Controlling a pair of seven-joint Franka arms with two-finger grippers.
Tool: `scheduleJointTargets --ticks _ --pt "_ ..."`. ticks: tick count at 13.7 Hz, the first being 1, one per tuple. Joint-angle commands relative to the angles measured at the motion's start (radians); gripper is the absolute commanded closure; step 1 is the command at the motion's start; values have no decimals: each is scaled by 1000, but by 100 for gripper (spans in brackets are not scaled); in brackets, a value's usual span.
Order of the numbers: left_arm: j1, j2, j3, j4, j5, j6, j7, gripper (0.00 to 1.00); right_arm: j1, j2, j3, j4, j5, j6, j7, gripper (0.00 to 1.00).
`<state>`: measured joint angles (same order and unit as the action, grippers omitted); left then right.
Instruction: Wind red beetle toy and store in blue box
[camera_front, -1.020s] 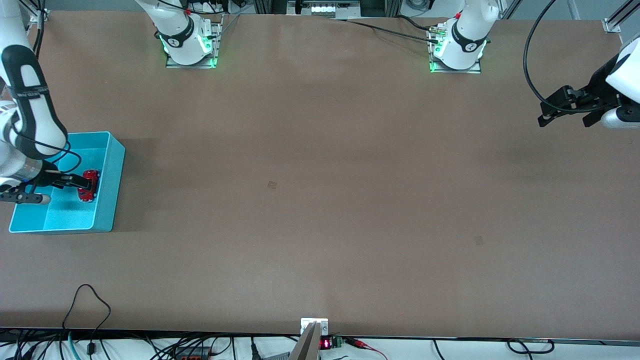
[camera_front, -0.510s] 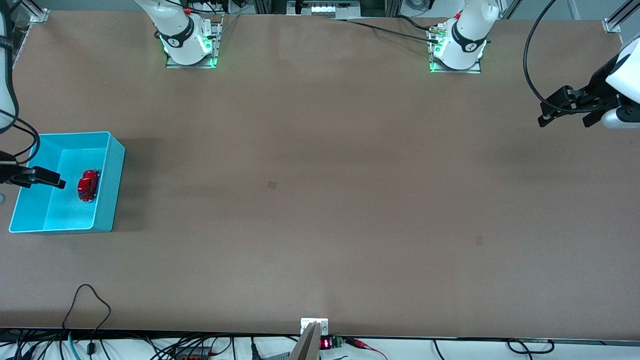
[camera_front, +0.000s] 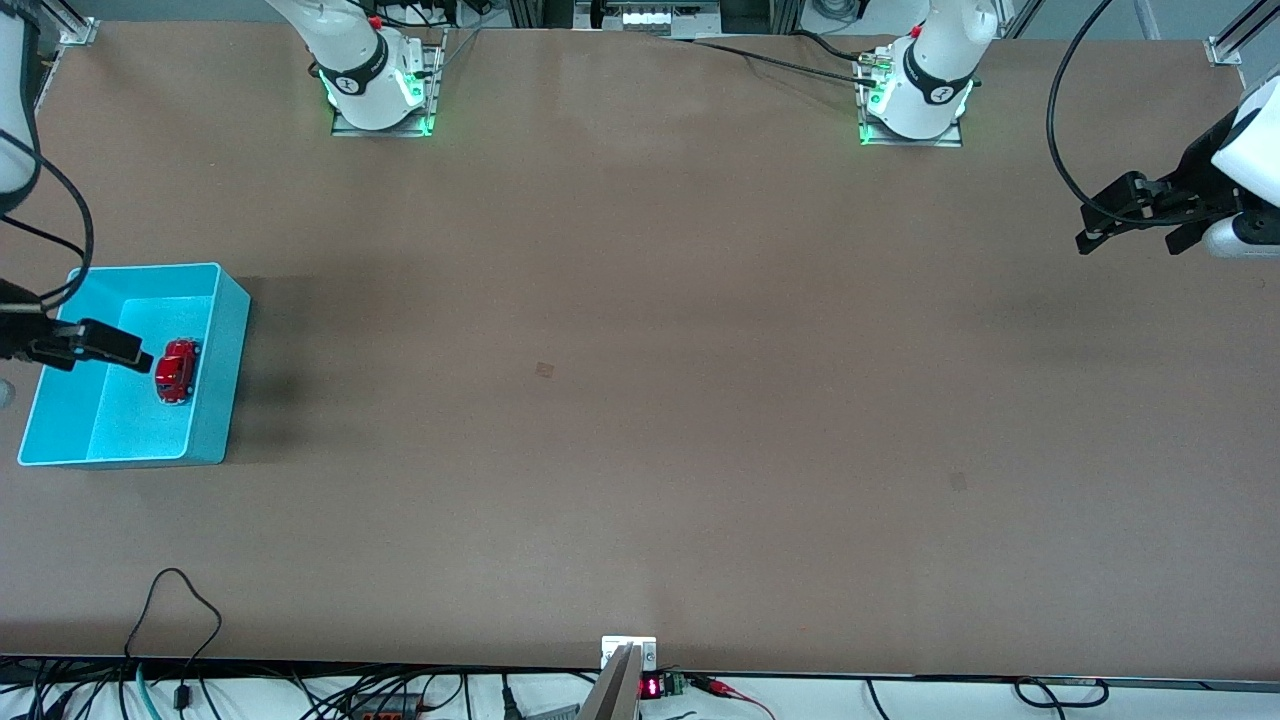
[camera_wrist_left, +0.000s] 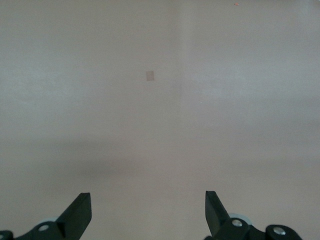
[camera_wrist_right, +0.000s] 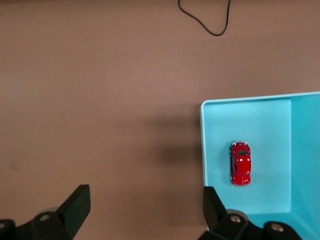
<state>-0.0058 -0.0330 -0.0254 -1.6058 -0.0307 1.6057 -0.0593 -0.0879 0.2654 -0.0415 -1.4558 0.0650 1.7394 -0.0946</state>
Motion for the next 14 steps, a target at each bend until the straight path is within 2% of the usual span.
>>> scheduleJointTargets --ticks 1,3,5,9,14 --pt "-6 13 5 32 8 -20 -10 0 16 -77 -17 -12 6 -76 56 0" --pt "-6 13 5 32 8 -20 -10 0 48 -89 -43 -12 6 -99 62 0" --pt "-6 13 5 32 8 -20 -10 0 111 -91 -108 -14 4 -101 58 0" --pt "-6 13 5 32 8 -21 -10 0 114 -106 -116 -34 -22 -133 21 0" --pt "-6 13 5 32 8 -20 -10 0 119 -172 -112 -135 -48 -84 35 0"
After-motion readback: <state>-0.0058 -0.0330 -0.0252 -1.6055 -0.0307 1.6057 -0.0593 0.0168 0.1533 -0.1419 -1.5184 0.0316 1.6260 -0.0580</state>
